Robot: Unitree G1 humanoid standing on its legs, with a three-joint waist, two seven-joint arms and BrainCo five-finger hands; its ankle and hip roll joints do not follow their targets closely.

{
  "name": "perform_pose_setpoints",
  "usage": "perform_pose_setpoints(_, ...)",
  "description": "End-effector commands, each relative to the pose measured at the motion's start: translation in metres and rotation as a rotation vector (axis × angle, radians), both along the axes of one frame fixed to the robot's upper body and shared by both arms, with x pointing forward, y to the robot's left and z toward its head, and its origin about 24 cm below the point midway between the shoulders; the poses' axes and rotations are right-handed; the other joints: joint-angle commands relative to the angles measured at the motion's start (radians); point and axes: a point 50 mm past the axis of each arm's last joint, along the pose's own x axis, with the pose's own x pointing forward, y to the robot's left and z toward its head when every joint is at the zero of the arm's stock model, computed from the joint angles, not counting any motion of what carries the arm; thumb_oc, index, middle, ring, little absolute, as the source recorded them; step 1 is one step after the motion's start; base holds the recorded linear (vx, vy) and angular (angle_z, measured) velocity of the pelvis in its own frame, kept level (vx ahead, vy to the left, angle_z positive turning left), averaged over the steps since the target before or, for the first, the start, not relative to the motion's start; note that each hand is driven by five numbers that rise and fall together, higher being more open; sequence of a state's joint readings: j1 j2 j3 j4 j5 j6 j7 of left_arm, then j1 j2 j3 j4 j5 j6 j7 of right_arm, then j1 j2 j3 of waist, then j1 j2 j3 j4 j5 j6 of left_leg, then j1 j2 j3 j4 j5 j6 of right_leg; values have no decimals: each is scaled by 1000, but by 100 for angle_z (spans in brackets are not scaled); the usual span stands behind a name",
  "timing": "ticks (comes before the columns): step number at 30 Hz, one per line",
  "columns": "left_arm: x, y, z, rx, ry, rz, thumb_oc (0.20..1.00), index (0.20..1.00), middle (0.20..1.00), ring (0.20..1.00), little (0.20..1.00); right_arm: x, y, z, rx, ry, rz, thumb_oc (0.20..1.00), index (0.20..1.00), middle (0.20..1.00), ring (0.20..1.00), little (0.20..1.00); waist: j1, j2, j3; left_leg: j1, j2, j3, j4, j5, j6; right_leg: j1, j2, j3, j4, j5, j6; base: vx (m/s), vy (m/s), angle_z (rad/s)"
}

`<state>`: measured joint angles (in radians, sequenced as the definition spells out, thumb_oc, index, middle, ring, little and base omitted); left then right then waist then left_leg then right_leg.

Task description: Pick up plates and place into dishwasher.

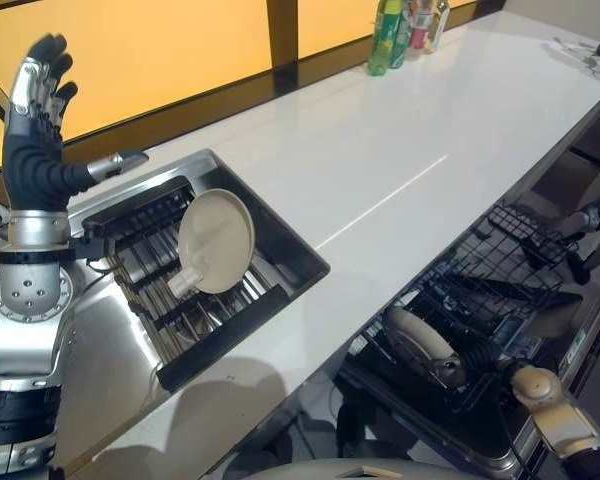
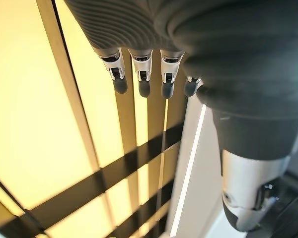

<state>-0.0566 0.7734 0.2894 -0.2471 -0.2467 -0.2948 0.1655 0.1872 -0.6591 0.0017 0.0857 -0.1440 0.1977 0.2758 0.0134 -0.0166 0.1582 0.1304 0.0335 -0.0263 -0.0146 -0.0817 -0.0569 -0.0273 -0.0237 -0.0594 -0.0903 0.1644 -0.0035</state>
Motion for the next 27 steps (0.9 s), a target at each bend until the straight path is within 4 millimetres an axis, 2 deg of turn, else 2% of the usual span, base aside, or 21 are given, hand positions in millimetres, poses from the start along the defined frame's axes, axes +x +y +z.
perform_pose_setpoints(1, -5, 9, 6, 145, -12, 58, 1000, 1000, 1000, 1000, 1000, 18, -16, 56, -66, -211, 21, 1000, 1000, 1000, 1000, 1000, -27, -4, -52, -58, 7, -6, 7, 30, 25, 75, -66, 100, 47, -132, 96, 24, 46, 0)
perform_pose_setpoints(4, -9, 19, -5, 147, 41, 98, 1000, 1000, 1000, 1000, 1000, 22, -19, 93, -62, -390, 22, 1000, 1000, 1000, 1000, 1000, -36, 3, -65, -53, 12, 2, -1, 42, 23, 74, -57, 103, 52, -134, 87, 6, 35, -8)
perform_pose_setpoints(8, -14, 24, -17, 181, 85, 131, 1000, 1000, 1000, 1000, 1000, 21, -13, 128, -21, -600, 37, 1000, 1000, 1000, 1000, 1000, -42, 12, -81, -44, 18, 6, -11, 47, 22, 78, -45, 106, 57, -144, 77, 20, 23, -6)
perform_pose_setpoints(12, -17, 21, -22, 333, 88, 197, 1000, 1000, 1000, 1000, 1000, 17, -3, 153, 19, -764, 91, 1000, 1000, 1000, 1000, 1000, -43, 20, -96, -38, 30, 9, -22, 57, 16, 81, -35, 95, 64, -156, 70, 22, -1, -3)
perform_pose_setpoints(14, -16, 21, -21, 510, 57, 291, 1000, 1000, 1000, 1000, 1000, 16, 5, 165, 42, -832, 145, 1000, 1000, 1000, 1000, 1000, -43, 25, -108, -35, 40, 10, -23, 55, 10, 84, -28, 87, 71, -173, 65, 63, -36, -1)
perform_pose_setpoints(17, -10, 22, -19, 658, 36, 359, 1000, 1000, 1000, 1000, 1000, 18, 11, 177, 73, -888, 187, 1000, 1000, 1000, 1000, 1000, -44, 27, -114, -46, 54, 6, 0, 59, -3, 80, -19, 83, 81, -181, 56, 29, -71, 1)
perform_pose_setpoints(20, -4, 23, -20, 811, 7, 414, 1000, 1000, 1000, 1000, 1000, 22, 15, 181, 81, -898, 223, 1000, 1000, 1000, 1000, 1000, -43, 23, -111, -74, 59, -1, 80, 50, -15, 76, -14, 78, 92, -180, 44, 9, -78, 6)
perform_pose_setpoints(23, 3, 21, -24, 897, -15, 433, 1000, 1000, 1000, 1000, 1000, 30, 22, 183, 83, -907, 262, 1000, 1000, 1000, 1000, 1000, -33, 13, -89, -147, 34, -19, 254, 74, -16, 71, -16, 71, 104, -168, 34, -2, -31, 4)
perform_pose_setpoints(24, 4, 20, -24, 913, -25, 435, 1000, 1000, 1000, 1000, 1000, 32, 23, 183, 82, -909, 265, 1000, 1000, 1000, 1000, 1000, -31, 12, -84, -161, 28, -27, 277, 77, -13, 69, -15, 71, 108, -166, 33, 16, 21, 8)
perform_pose_setpoints(27, 7, 15, -24, 979, -75, 449, 1000, 1000, 1000, 1000, 1000, 39, 31, 185, 76, -918, 298, 1000, 1000, 1000, 1000, 1000, -20, 14, -65, -167, 0, -67, 238, 90, 9, 57, -9, 94, 128, -163, 35, 55, 142, -5)
